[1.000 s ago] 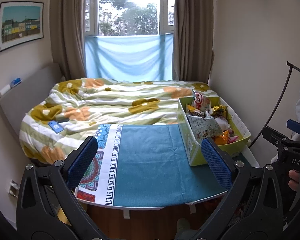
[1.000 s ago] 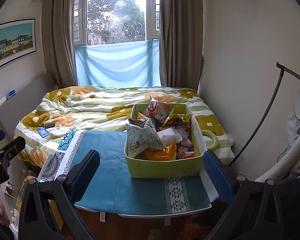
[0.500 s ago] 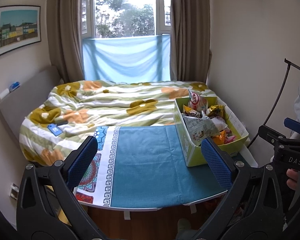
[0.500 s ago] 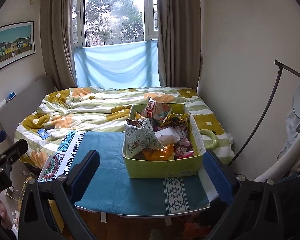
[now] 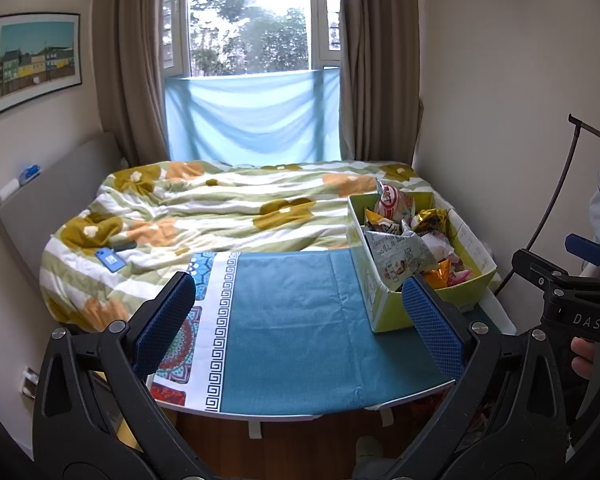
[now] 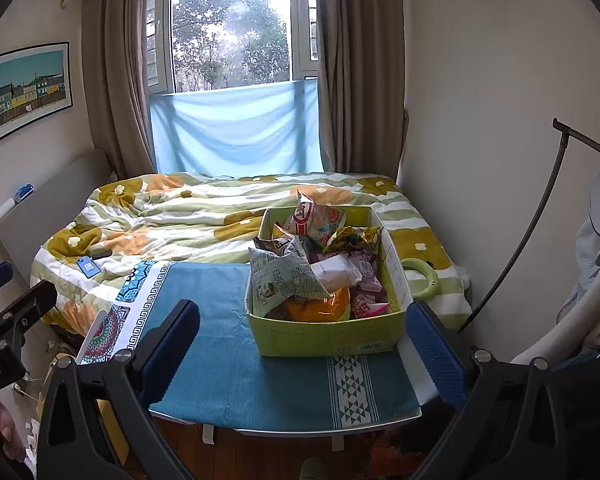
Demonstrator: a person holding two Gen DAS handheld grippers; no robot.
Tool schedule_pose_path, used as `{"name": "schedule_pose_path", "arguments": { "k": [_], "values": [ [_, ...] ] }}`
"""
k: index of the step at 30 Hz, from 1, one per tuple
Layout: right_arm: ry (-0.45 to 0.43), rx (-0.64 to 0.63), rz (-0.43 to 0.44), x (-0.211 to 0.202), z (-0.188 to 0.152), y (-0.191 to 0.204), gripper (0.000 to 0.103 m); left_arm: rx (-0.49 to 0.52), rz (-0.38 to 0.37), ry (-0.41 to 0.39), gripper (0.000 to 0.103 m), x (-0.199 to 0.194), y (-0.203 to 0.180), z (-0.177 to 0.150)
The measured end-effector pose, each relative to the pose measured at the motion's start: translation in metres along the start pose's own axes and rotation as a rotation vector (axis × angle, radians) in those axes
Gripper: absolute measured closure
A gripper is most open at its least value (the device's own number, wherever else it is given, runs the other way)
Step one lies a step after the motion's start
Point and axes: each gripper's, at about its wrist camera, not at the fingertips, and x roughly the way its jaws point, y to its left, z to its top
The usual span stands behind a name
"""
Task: Organize snacks
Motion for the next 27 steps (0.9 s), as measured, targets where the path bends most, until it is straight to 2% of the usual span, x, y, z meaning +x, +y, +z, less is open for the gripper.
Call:
{"name": "schedule_pose_path", "arguments": {
  "k": [27],
  "values": [
    [0.005,-0.003,0.008,0.001,-0.001,0.007,0.001,-0.018,-0.001,0.012,0.0,0.003,0.012,-0.001]
  ]
}}
